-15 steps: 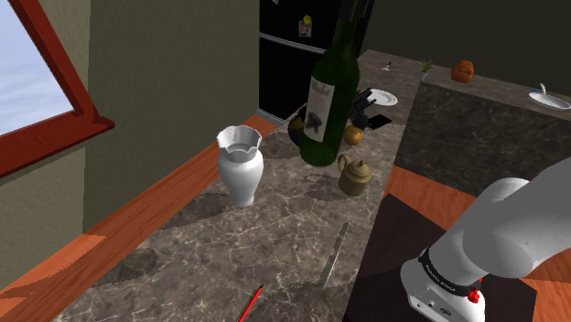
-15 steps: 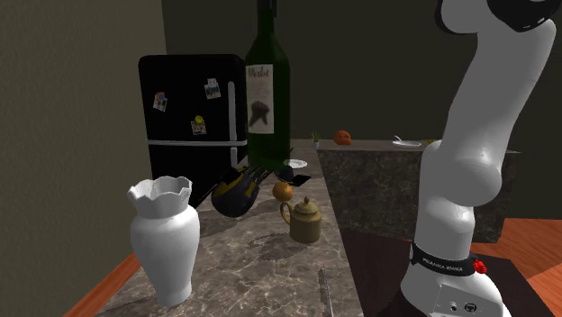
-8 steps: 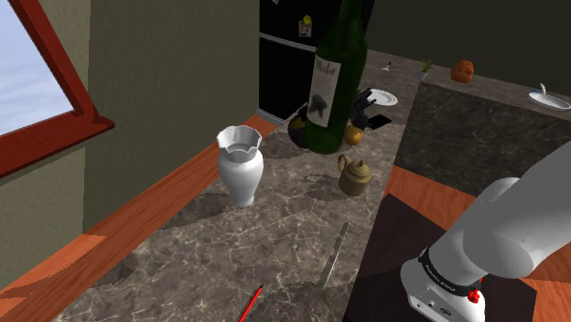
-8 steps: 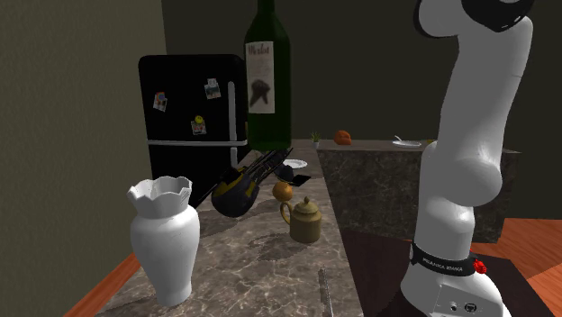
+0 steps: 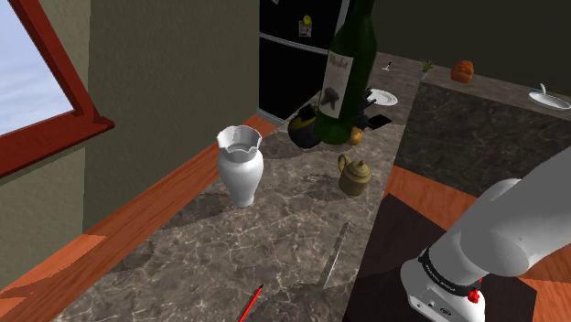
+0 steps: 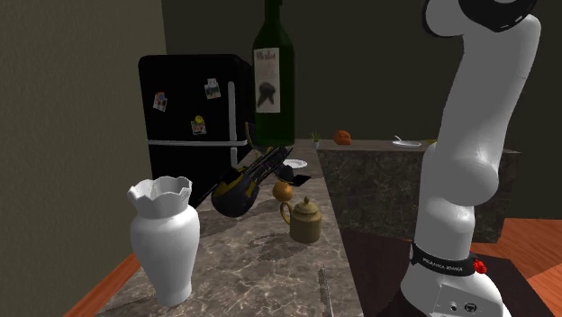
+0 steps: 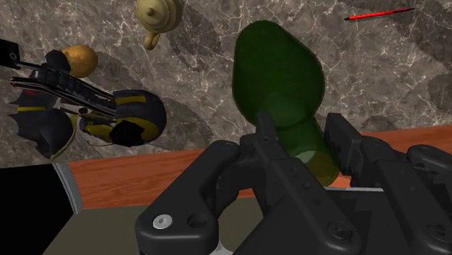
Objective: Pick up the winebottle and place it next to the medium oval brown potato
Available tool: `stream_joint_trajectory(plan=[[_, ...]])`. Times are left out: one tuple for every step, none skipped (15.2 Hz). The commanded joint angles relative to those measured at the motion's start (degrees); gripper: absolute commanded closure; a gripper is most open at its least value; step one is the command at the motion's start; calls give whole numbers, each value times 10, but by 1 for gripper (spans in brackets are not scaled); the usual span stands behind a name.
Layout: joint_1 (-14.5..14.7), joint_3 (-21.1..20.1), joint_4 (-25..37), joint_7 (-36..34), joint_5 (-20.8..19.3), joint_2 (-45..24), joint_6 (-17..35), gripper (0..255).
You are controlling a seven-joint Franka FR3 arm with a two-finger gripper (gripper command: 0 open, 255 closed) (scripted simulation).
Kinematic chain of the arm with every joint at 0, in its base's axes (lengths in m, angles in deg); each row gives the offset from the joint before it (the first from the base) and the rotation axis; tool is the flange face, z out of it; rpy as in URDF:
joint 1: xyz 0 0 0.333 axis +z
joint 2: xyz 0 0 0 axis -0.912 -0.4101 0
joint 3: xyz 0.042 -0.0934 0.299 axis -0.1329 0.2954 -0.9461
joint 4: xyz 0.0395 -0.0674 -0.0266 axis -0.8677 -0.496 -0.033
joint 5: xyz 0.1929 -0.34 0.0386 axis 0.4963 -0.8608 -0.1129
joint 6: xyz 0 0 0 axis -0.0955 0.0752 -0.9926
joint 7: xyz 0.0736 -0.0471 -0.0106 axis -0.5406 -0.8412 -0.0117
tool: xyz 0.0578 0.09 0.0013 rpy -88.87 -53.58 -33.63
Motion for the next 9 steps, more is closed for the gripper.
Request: stream_joint_trajectory(plan=[[-13,26,-43,39,4,25,18,255],[-18,39,-64,57,4,36,29,255],[-23,51,-83,75,4,46,39,255],[-28,62,-101,92,3,54,48,255],[-32,74,-118,109,1,61,58,255],[-36,85,-133,125,-1,67,67,255],[-40,95,-147,141,-3,72,76,255],[-45,106,-160,157,-5,77,84,255],[-49,116,-172,172,-8,80,93,255]])
